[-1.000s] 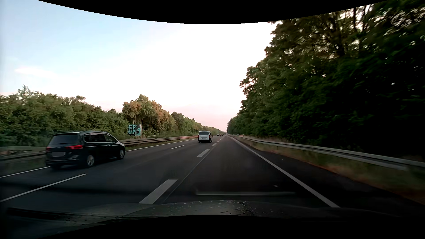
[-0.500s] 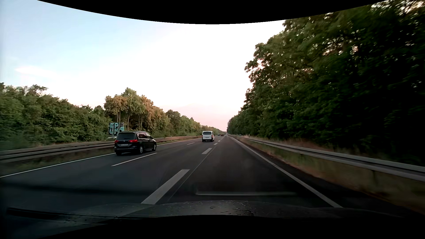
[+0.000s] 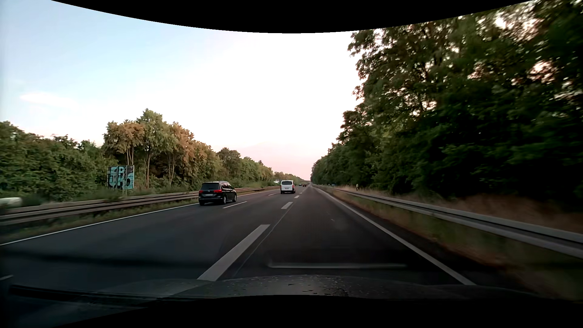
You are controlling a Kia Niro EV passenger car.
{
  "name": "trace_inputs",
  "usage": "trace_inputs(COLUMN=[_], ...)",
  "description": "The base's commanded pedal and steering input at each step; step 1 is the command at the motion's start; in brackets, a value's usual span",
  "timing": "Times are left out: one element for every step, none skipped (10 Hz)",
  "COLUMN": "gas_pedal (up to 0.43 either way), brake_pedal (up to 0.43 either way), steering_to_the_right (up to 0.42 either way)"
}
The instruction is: Follow the waypoints while adhering to traffic rules and regulations
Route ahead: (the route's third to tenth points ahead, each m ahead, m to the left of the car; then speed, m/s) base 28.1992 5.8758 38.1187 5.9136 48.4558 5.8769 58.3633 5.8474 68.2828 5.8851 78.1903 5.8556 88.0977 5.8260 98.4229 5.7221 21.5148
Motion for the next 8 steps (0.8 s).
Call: trace_inputs(gas_pedal=[0.390, 0.378, 0.378, 0.370, 0.370, 0.358, 0.358, 0.350], brake_pedal=[0.000, 0.000, 0.000, 0.000, 0.000, 0.000, 0.000, 0.000], steering_to_the_right=[-0.002, -0.002, -0.002, -0.003, -0.003, -0.002, -0.002, -0.003])
